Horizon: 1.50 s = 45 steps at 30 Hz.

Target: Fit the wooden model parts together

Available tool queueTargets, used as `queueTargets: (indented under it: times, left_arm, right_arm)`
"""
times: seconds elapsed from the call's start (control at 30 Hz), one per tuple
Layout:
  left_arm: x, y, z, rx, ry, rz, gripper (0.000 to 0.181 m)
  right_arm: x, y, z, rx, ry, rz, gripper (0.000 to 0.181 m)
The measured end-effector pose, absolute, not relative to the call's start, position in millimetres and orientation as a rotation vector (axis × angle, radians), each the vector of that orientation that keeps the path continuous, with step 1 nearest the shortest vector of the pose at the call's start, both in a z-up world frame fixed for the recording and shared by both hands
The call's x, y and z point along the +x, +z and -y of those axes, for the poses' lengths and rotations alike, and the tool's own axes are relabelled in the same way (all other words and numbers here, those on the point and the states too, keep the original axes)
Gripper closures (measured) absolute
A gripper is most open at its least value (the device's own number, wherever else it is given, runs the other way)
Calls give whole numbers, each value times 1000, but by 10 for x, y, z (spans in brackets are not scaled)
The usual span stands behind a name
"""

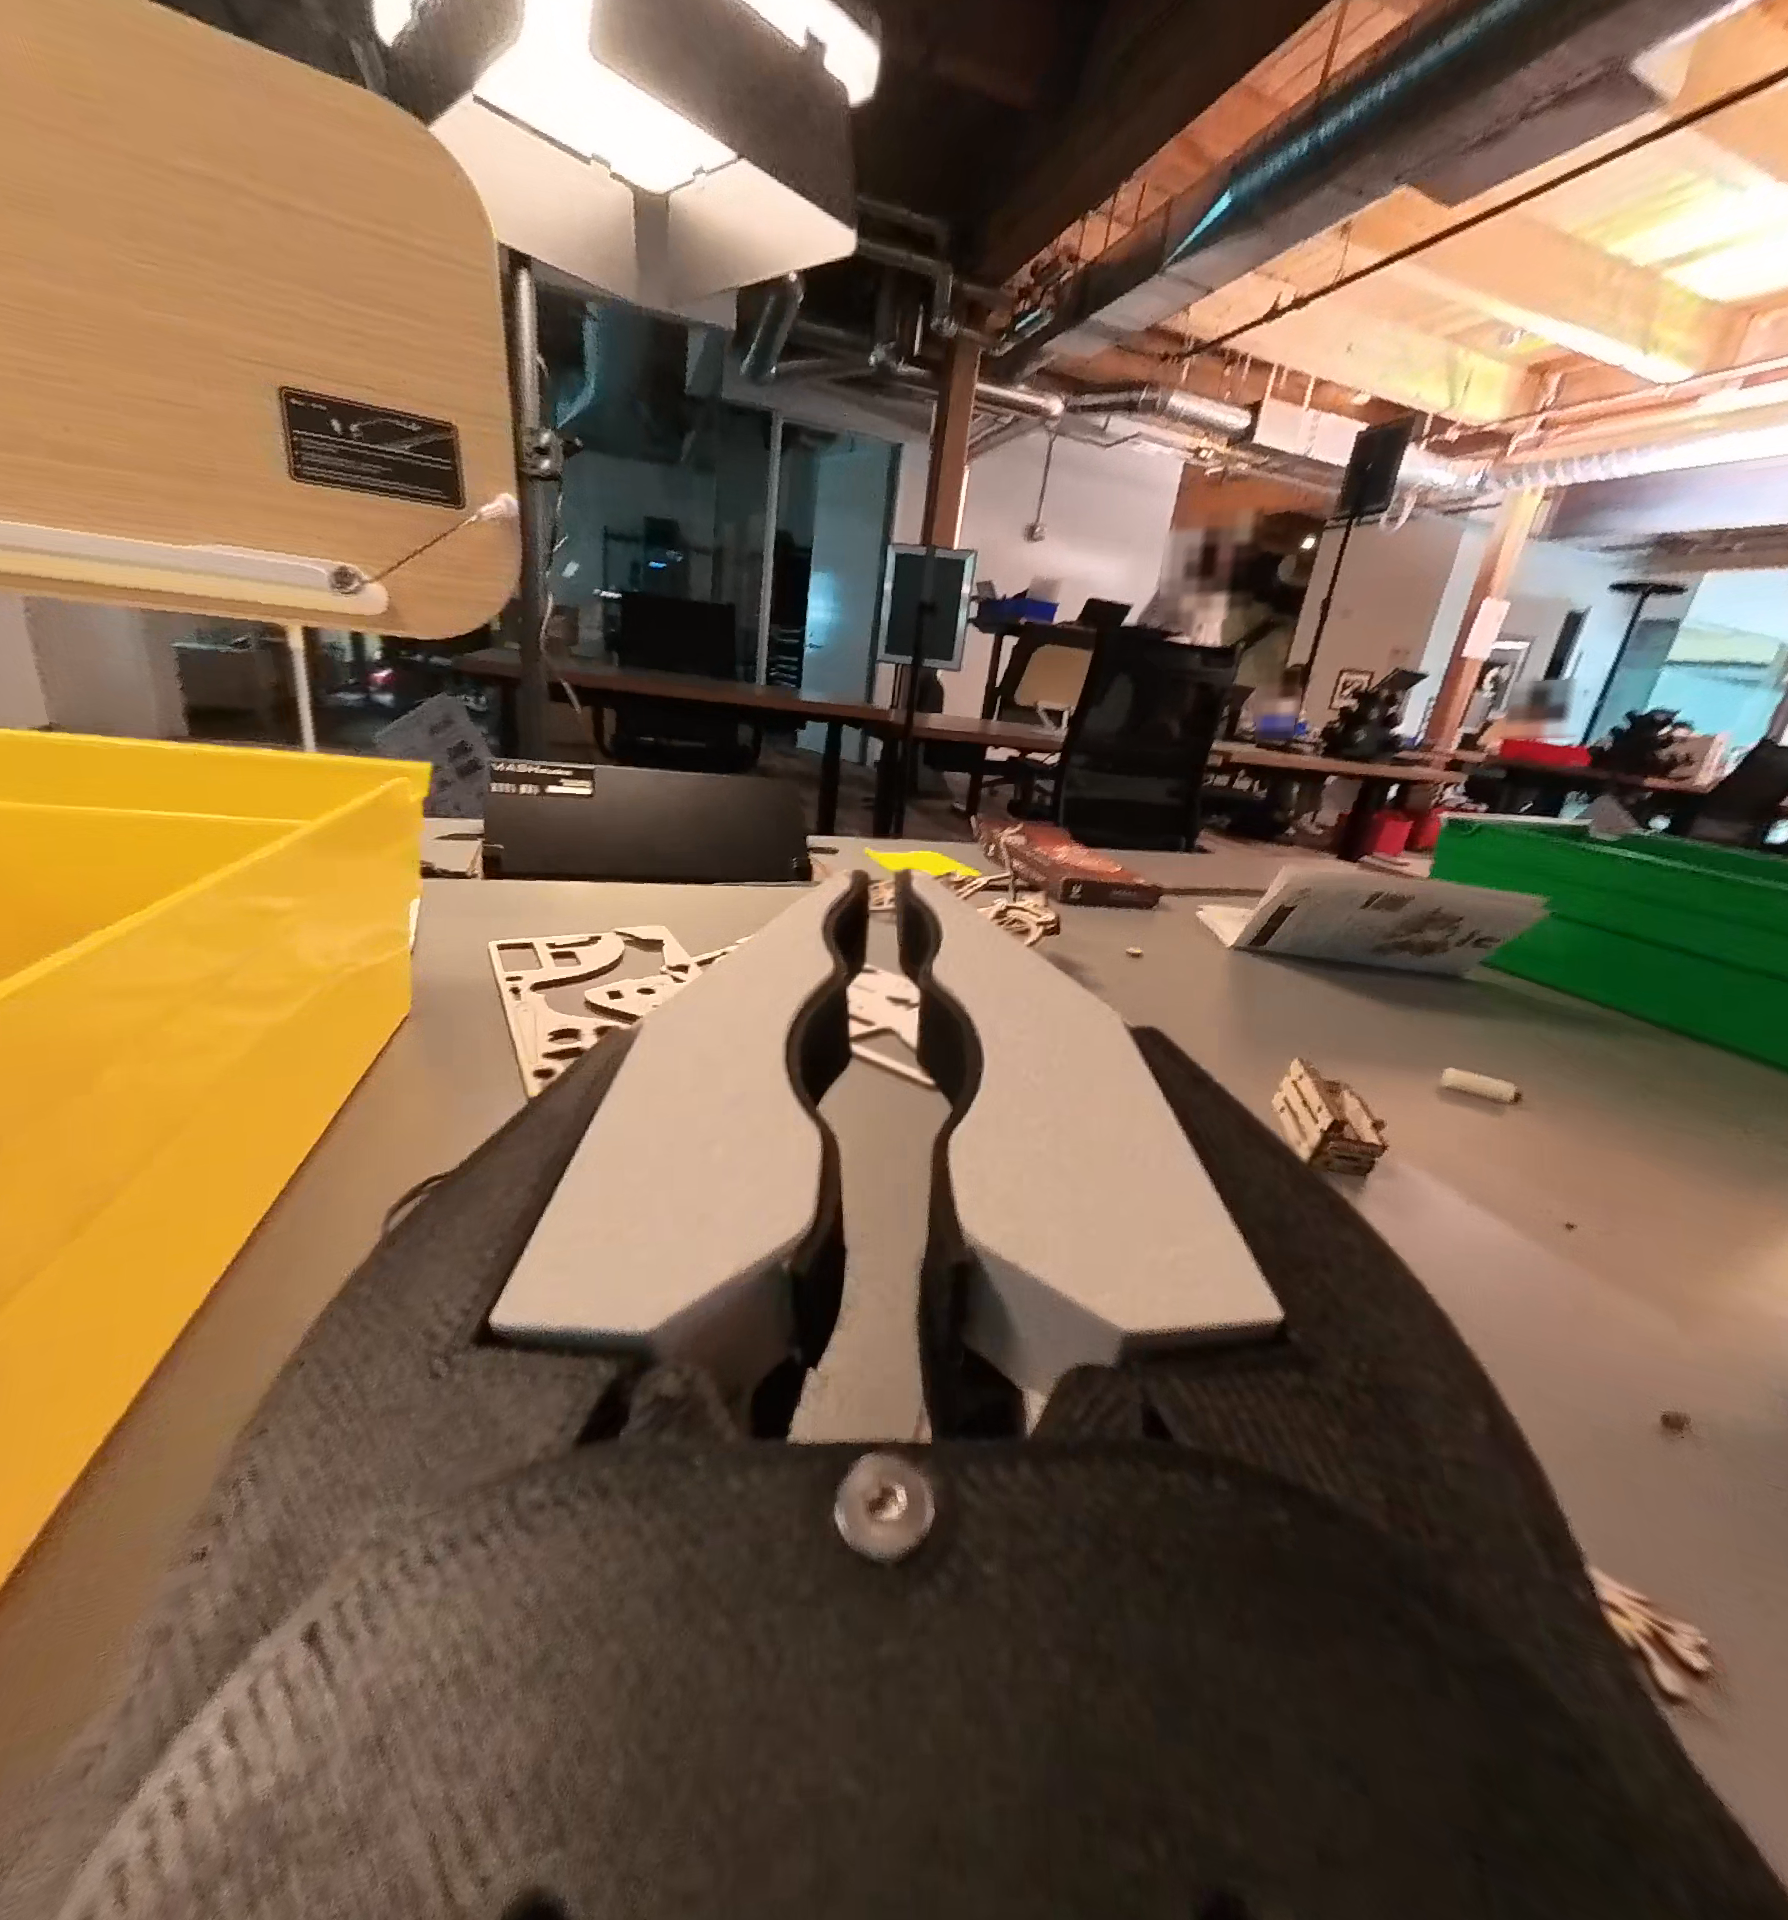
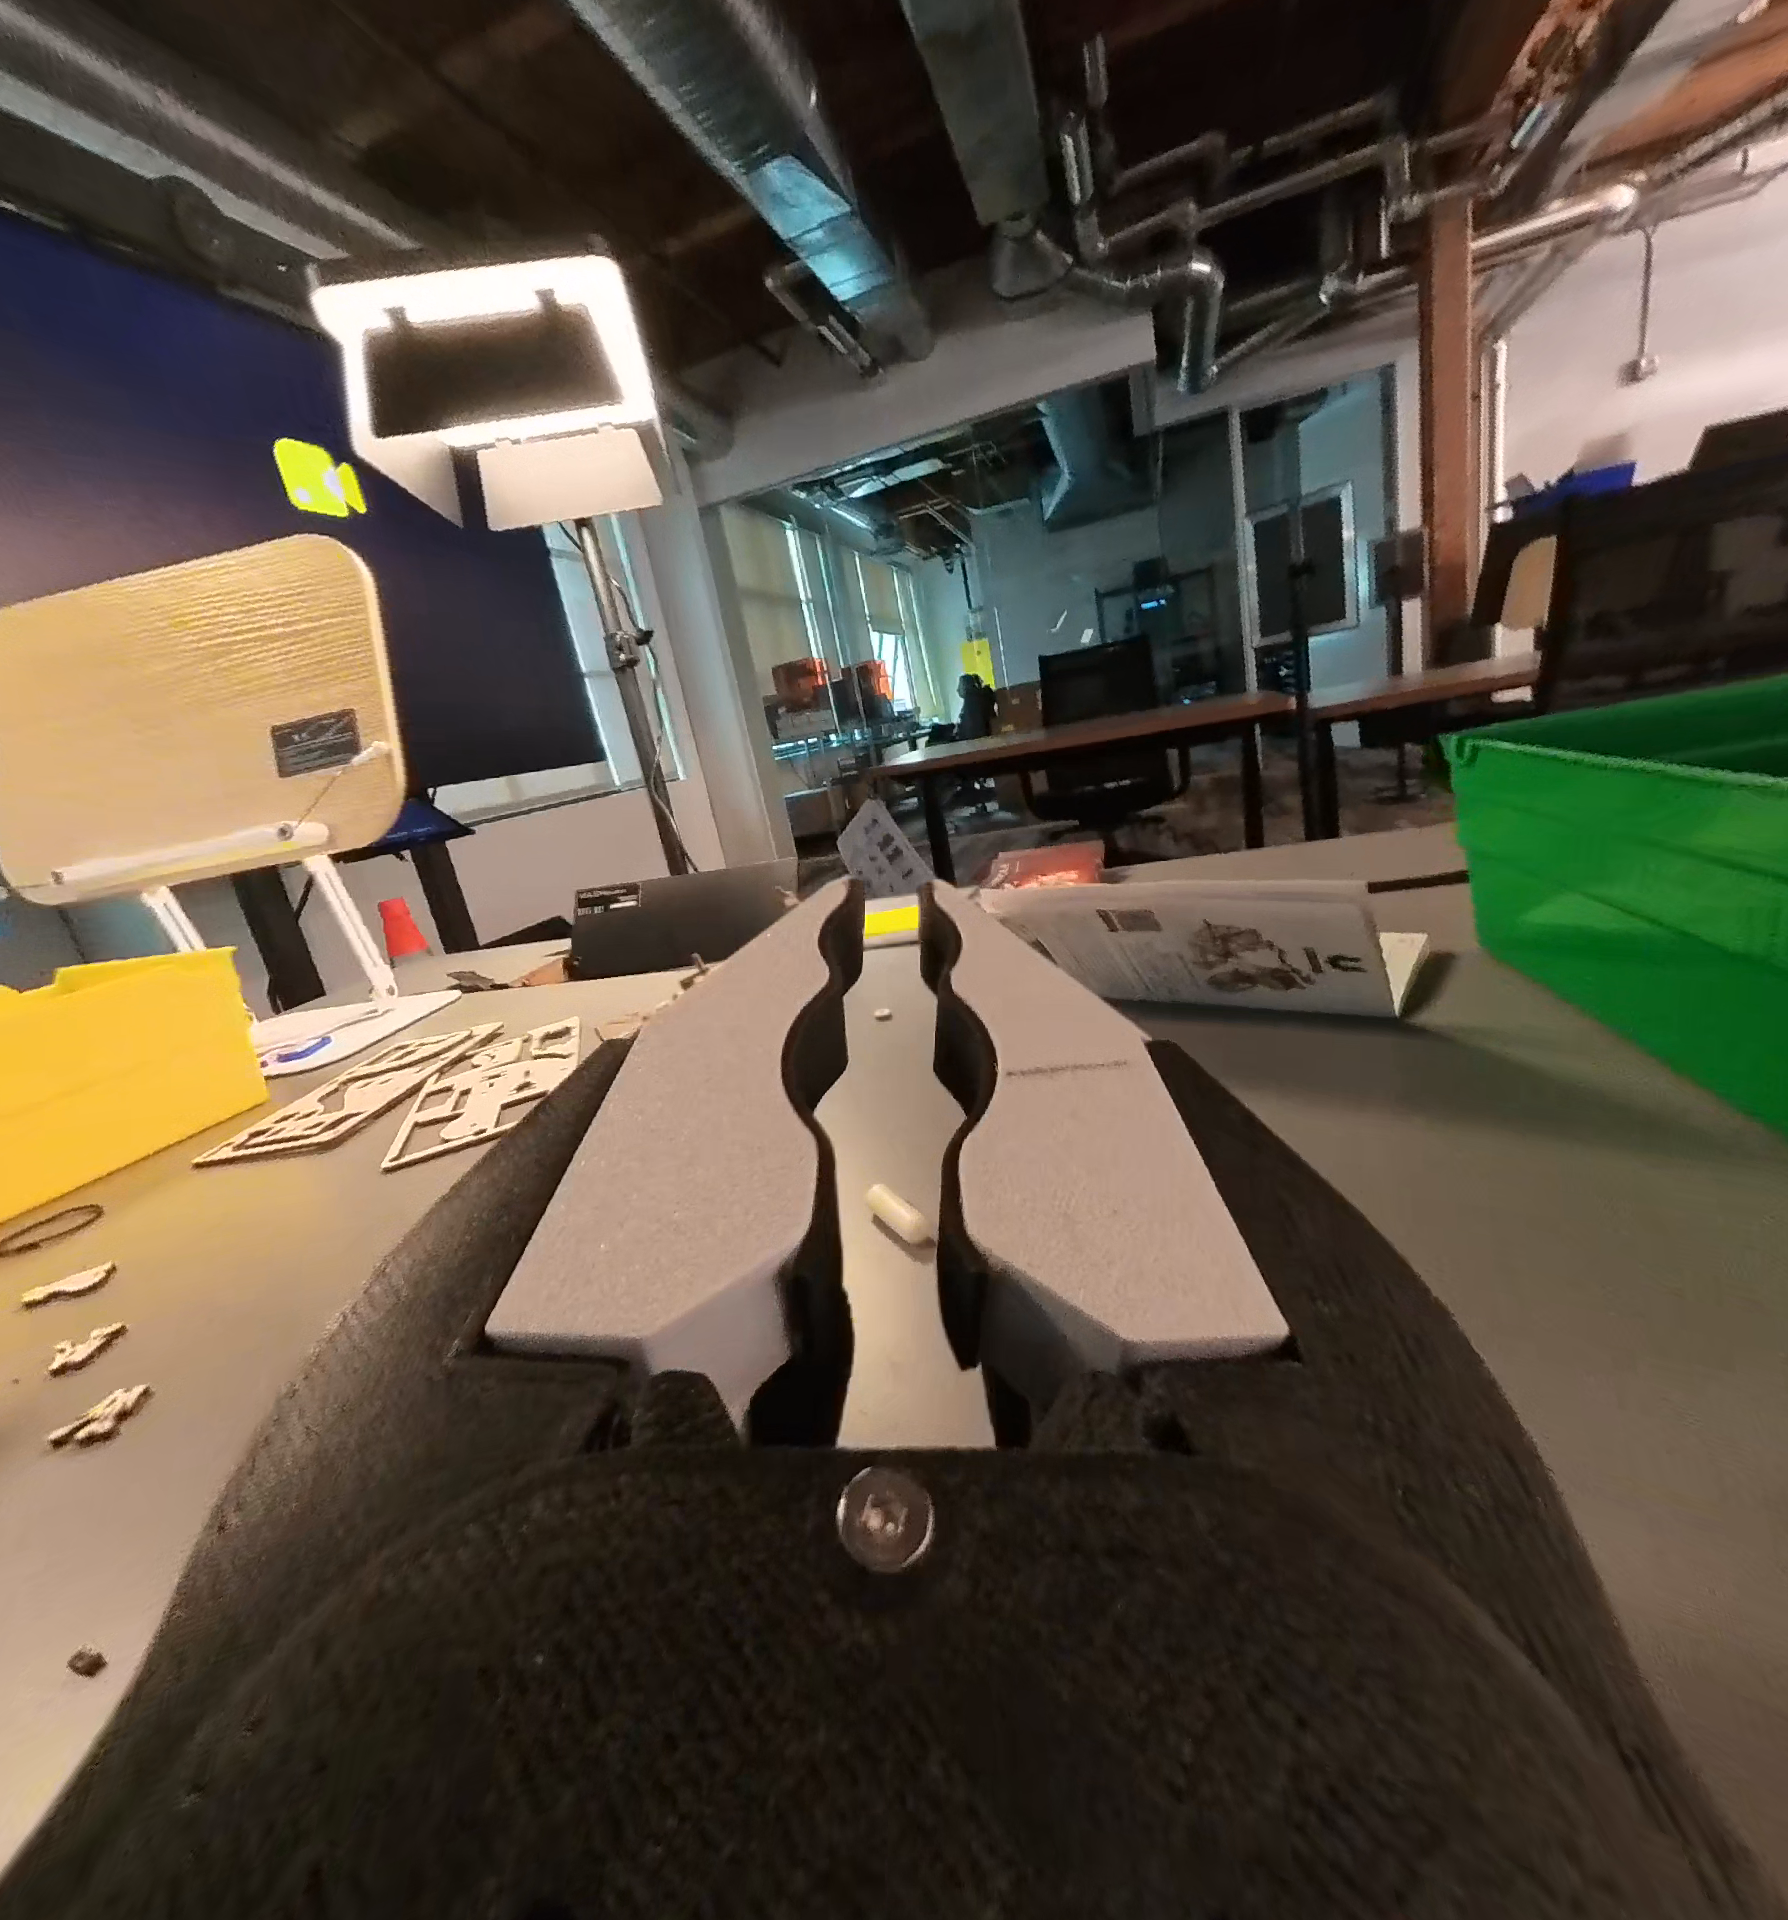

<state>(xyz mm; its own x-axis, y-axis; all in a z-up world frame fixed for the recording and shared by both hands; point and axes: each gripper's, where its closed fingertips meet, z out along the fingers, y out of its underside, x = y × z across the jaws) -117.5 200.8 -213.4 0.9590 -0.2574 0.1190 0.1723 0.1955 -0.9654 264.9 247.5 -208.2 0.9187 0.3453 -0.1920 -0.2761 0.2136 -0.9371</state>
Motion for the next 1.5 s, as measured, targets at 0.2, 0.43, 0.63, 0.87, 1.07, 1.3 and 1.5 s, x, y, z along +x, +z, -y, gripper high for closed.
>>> queueTargets:
  times: [0.2,0.43,0.63,0.87,1.07,1.3,1.5]
  left_arm:
    - [-1211,-2105,-1977,-1310,-381,-41,175]
    - [-1200,-2093,-1966,-1301,-369,-50,173]
    - [-1193,-2079,-1991,-1305,-303,-77,173]
    - [-678,-2005,-2528,-1569,-86,-295,175]
    - [-396,-2300,-2874,-1820,288,-574,181]
    - [-313,-2529,-2960,-1914,539,-717,181]
    - [-326,-2518,-2946,-1882,688,-767,181]
  right_arm:
    - [2554,-2049,-2432,-1260,394,131,174]
    - [2460,-2030,-2402,-1241,351,199,174]
    - [2400,-2039,-2434,-1251,299,239,175]
    - [1347,-1875,-2324,-1399,122,703,181]
    - [567,-1839,-1931,-1504,-31,1185,181]
    - [423,-2037,-1671,-1581,-230,1412,181]
    - [405,-2117,-1609,-1592,-249,1445,181]
